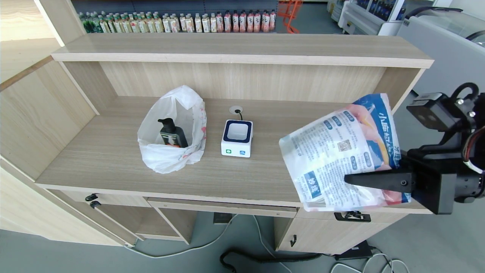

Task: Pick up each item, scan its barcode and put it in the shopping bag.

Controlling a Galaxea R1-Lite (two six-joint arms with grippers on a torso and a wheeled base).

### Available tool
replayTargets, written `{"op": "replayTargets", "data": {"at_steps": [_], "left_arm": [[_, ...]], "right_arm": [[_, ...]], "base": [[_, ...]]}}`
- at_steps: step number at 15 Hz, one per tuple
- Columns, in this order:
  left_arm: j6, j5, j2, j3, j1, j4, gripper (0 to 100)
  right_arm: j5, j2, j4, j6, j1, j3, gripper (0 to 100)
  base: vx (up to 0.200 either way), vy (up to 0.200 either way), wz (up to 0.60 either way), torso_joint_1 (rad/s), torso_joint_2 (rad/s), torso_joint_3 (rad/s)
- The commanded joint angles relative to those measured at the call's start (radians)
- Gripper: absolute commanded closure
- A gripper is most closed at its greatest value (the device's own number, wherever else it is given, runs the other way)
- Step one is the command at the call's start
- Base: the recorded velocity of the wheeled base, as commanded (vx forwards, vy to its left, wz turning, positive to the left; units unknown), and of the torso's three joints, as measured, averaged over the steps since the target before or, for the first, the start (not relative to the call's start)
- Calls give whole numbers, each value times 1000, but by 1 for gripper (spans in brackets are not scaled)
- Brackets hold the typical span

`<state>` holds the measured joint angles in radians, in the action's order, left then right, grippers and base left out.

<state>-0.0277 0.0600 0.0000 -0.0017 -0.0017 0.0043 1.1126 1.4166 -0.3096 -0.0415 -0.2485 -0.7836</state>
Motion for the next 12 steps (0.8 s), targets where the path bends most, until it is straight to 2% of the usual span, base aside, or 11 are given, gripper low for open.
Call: {"op": "replayTargets", "data": {"at_steps": [1, 2, 3, 4, 5, 7, 12], "left_arm": [[0, 0, 2, 0, 0, 0, 0], [0, 0, 2, 0, 0, 0, 0], [0, 0, 2, 0, 0, 0, 0], [0, 0, 0, 0, 0, 0, 0], [0, 0, 0, 0, 0, 0, 0], [0, 0, 2, 0, 0, 0, 0], [0, 0, 2, 0, 0, 0, 0]], "right_arm": [[-97, 13, -184, -70, 41, -6, 100], [-145, 10, -247, -72, 48, -3, 100], [-244, 4, -338, -78, 80, -2, 100], [-252, 2, -344, -80, 84, 0, 100], [-293, 10, -355, -187, 146, 10, 100], [-293, 30, -353, -290, 206, 50, 100], [-296, 10, -355, -290, 273, 198, 100]], "base": [[0, 0, 0, 0, 0, 0], [0, 0, 0, 0, 0, 0], [0, 0, 0, 0, 0, 0], [0, 0, 0, 0, 0, 0], [0, 0, 0, 0, 0, 0], [0, 0, 0, 0, 0, 0], [0, 0, 0, 0, 0, 0]]}}
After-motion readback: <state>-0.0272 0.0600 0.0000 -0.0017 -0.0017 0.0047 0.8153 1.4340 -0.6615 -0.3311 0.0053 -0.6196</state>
